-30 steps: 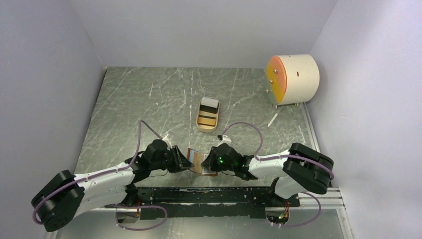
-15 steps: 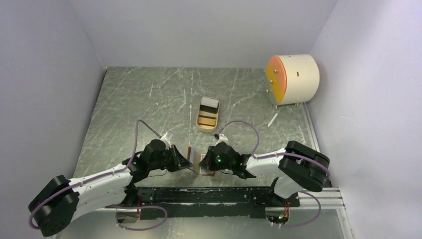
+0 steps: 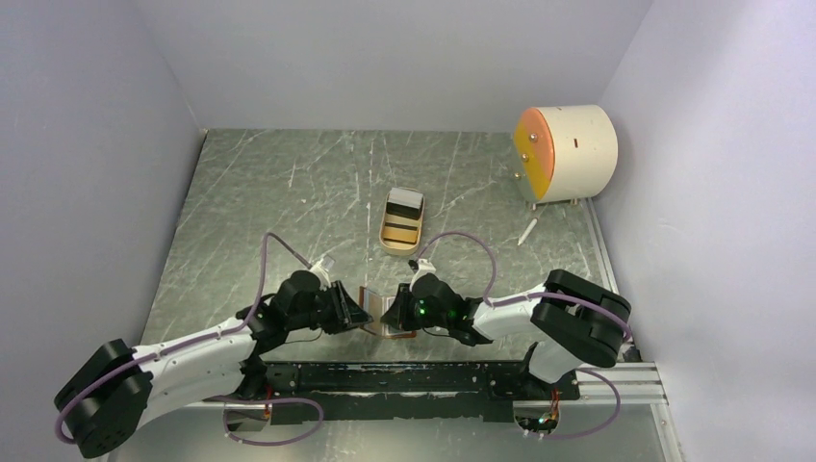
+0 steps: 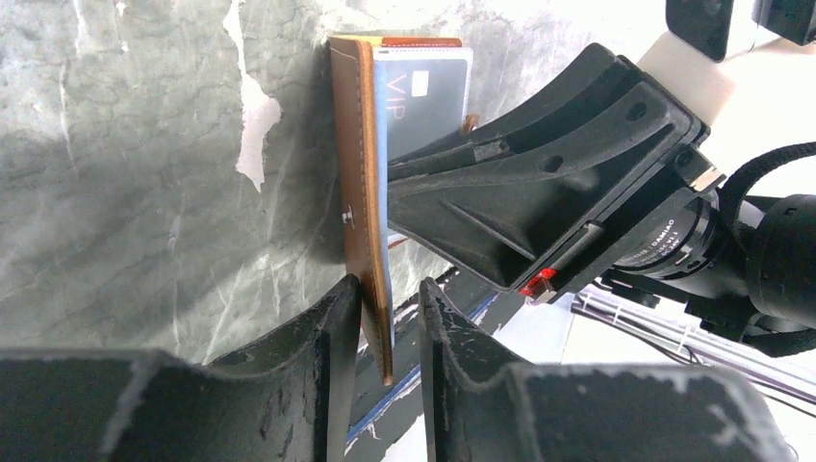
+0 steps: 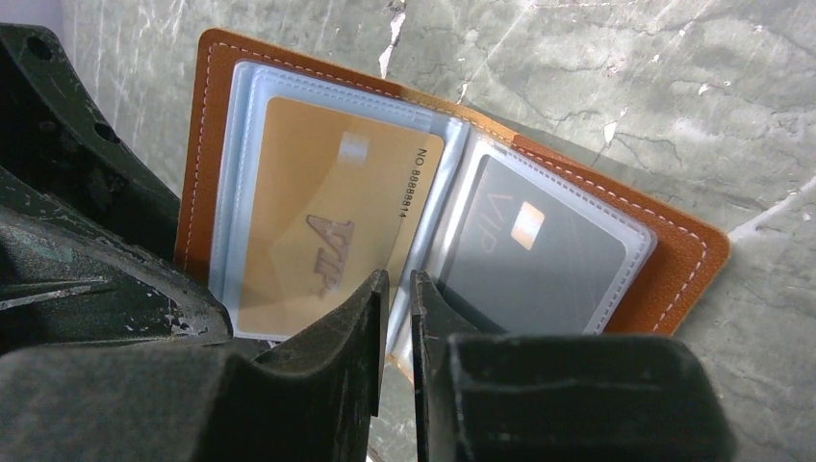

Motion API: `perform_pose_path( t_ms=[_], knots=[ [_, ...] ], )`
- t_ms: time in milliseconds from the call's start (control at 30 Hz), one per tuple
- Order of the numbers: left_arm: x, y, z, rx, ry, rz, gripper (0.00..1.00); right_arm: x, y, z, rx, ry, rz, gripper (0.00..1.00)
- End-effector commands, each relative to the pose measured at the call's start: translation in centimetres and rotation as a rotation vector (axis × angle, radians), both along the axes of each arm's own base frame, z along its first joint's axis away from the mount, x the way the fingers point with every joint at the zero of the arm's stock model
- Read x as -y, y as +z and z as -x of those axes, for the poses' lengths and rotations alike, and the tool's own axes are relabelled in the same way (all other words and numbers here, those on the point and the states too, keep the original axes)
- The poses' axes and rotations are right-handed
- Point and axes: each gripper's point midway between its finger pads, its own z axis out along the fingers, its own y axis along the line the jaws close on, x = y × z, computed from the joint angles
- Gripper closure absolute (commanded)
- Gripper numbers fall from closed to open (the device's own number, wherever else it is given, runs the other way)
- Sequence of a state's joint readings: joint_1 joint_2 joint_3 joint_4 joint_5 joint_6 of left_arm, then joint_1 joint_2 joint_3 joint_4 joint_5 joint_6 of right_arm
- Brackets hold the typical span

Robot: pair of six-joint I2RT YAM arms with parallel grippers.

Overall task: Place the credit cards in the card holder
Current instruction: Insert the credit card into the card holder.

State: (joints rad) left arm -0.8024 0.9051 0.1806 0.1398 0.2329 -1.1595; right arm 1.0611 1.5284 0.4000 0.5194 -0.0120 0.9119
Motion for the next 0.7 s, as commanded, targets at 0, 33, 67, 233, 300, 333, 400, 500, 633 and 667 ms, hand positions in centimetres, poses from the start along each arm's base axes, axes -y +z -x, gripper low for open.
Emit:
perform_pose_path(
  t_ms=[0, 33, 67, 233, 300, 333, 400, 500, 633, 667],
  knots=[
    [1.1, 1.9, -1.0, 0.055, -0.029, 0.000, 0.67, 0.7, -1.1, 0.5, -0.007, 0.018, 0.042, 0.81],
    [1.0, 1.8, -1.1, 0.051, -0.024, -0.012, 0.68, 0.8, -1.1, 0.4, -0.007, 0.015, 0.042, 0.81],
    [0.9, 1.7, -1.2, 0.051, -0.019, -0.025, 0.69, 0.8, -1.0, 0.4, -0.006, 0.014, 0.042, 0.81],
    [0.8, 1.8, -1.5, 0.067, -0.005, -0.022, 0.73, 0.7, -0.9, 0.4, -0.003, 0.014, 0.037, 0.81],
    [0.9, 2.0, -1.6, 0.075, -0.007, -0.020, 0.76, 0.8, -1.0, 0.5, -0.003, 0.019, 0.043, 0.80],
    [0.9, 2.0, -1.6, 0.074, -0.008, -0.024, 0.77, 0.9, -1.1, 0.4, -0.003, 0.016, 0.048, 0.81],
    [0.8, 1.8, -1.6, 0.069, -0.015, -0.043, 0.75, 1.0, -1.2, 0.4, -0.002, 0.018, 0.054, 0.81],
    [0.7, 1.5, -1.7, 0.062, -0.010, -0.066, 0.71, 1.1, -1.2, 0.4, 0.003, 0.016, 0.058, 0.81],
    [0.7, 1.7, -2.1, 0.072, 0.004, -0.067, 0.78, 1.1, -1.2, 0.4, 0.004, 0.016, 0.060, 0.80],
    [0.8, 1.7, -2.1, 0.070, 0.000, -0.072, 0.84, 1.2, -1.2, 0.4, 0.004, 0.015, 0.060, 0.81]
  ],
)
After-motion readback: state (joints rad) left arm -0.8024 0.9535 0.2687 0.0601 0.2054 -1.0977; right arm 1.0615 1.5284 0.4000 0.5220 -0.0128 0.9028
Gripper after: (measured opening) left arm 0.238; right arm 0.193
